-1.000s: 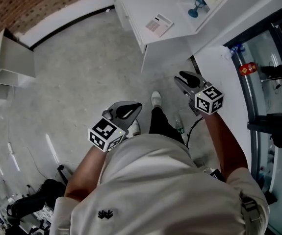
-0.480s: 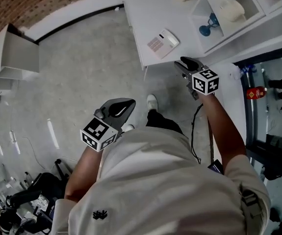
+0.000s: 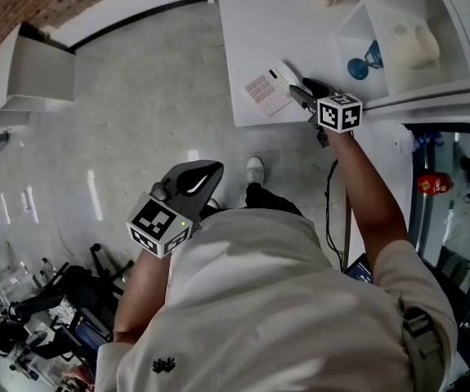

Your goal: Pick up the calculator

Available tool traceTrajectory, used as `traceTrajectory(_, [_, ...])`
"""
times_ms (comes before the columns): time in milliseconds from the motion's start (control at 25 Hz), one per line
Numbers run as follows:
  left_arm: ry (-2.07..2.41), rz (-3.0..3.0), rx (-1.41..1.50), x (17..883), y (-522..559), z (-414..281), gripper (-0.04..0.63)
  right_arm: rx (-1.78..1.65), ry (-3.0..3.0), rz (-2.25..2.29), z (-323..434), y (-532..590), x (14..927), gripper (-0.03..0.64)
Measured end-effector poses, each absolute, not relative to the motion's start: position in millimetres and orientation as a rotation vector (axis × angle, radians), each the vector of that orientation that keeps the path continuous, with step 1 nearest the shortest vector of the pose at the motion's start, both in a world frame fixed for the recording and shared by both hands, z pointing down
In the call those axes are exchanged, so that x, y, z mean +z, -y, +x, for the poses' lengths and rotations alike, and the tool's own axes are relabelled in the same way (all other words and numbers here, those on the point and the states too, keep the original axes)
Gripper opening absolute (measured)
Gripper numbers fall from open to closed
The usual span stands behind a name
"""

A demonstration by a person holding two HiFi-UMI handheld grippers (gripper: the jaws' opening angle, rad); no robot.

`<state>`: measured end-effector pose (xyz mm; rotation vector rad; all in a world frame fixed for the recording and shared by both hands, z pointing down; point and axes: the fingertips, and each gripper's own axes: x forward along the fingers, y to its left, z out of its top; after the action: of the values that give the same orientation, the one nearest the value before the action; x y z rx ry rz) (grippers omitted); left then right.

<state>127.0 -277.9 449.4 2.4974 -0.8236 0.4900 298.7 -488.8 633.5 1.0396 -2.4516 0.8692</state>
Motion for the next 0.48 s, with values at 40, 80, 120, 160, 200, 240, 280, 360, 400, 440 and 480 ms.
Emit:
traceTrajectory(40, [0.833, 2.493, 0.489, 450, 282, 127, 0.005, 0.888, 2.445, 1.027, 299, 496, 641, 0.237])
traceTrajectory(80, [0.841, 2.486, 0.488, 452, 286, 127, 0.005, 0.913, 2.441, 1.013, 298, 502, 647, 0.239])
traceTrajectory(120, [0.849, 2.48, 0.489, 453, 290, 127, 0.005, 0.943, 2.44, 0.998, 297, 507, 652, 0.242])
traceTrajectory(160, [0.856, 2.474, 0.49, 454, 292, 126, 0.005, 0.977, 2.438, 0.982, 295, 511, 657, 0.242])
traceTrajectory(200, [0.861, 2.47, 0.492, 454, 294, 124, 0.005, 1.012, 2.433, 0.967, 293, 514, 663, 0.242])
traceTrajectory(240, [0.866, 2.469, 0.492, 453, 297, 122, 0.005, 1.047, 2.427, 0.953, 291, 517, 668, 0.241])
traceTrajectory(280, [0.871, 2.469, 0.492, 452, 299, 120, 0.005, 1.08, 2.423, 0.936, 288, 518, 671, 0.241])
traceTrajectory(360, [0.889, 2.466, 0.491, 453, 305, 117, 0.005, 1.136, 2.428, 0.884, 280, 521, 671, 0.232])
traceTrajectory(400, [0.901, 2.461, 0.49, 453, 308, 115, 0.005, 1.156, 2.426, 0.861, 277, 522, 671, 0.229])
traceTrajectory(440, [0.912, 2.456, 0.488, 454, 310, 114, 0.005, 1.176, 2.42, 0.842, 275, 523, 674, 0.221])
traceTrajectory(480, [0.921, 2.454, 0.486, 454, 312, 113, 0.005, 1.199, 2.412, 0.826, 273, 523, 677, 0.209])
